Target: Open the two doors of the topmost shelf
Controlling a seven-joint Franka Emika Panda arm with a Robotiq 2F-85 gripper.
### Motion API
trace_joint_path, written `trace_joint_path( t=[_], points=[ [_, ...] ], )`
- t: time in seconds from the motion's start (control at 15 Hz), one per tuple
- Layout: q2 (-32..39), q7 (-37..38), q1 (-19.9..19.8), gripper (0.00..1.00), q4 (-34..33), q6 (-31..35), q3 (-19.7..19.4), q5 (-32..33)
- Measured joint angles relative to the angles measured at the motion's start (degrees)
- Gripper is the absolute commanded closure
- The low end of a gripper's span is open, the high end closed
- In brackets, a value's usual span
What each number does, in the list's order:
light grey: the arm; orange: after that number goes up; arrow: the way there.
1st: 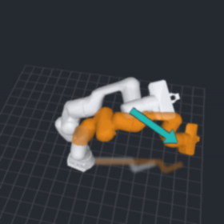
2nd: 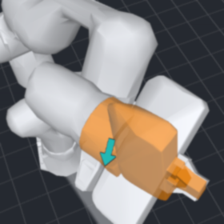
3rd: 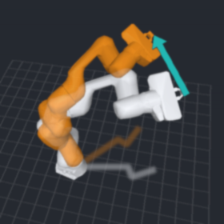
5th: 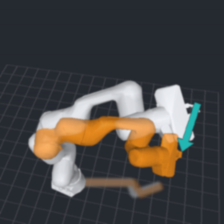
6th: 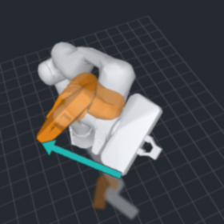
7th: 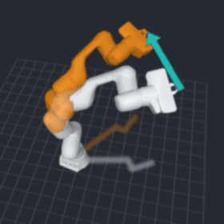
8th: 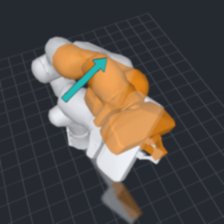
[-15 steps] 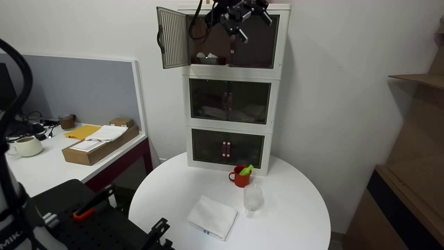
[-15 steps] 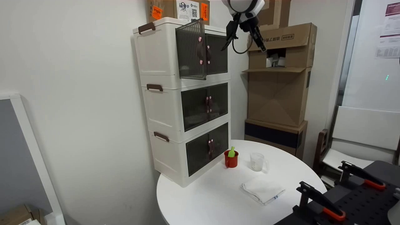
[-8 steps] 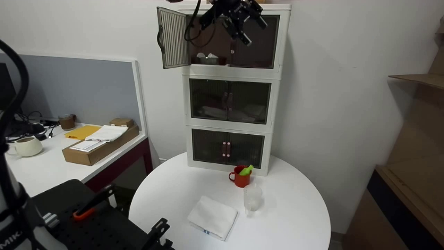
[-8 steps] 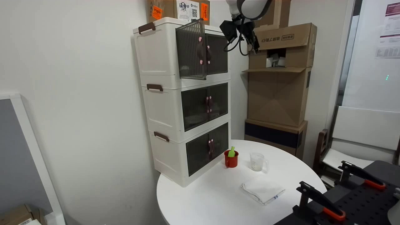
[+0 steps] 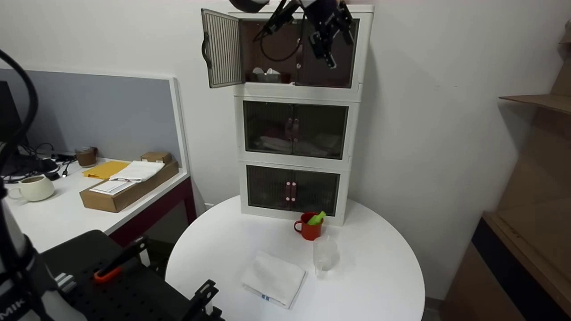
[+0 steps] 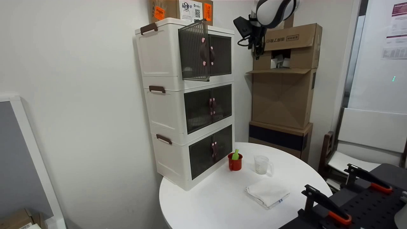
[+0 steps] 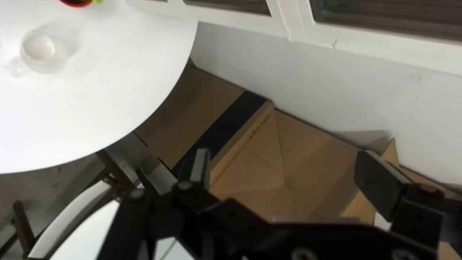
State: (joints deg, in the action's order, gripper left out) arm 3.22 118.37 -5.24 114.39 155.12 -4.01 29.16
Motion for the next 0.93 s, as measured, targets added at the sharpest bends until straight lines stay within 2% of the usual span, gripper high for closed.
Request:
trace_joint_path(
  t=[0.2, 0.53, 0.8, 0.93],
  points=[
    [2.81, -10.04, 1.14, 0.0, 0.31, 0.4, 1.99, -12.44],
    [3.5, -12.73, 2.0, 0.0, 0.43, -0.05, 2.7, -15.56],
    [2.45, -30.17, 0.46, 0.0, 1.31, -7.25, 7.65, -31.26],
    [0.71, -38.5, 0.24, 0.0, 1.27, -13.57, 8.49, -37.73]
  ],
)
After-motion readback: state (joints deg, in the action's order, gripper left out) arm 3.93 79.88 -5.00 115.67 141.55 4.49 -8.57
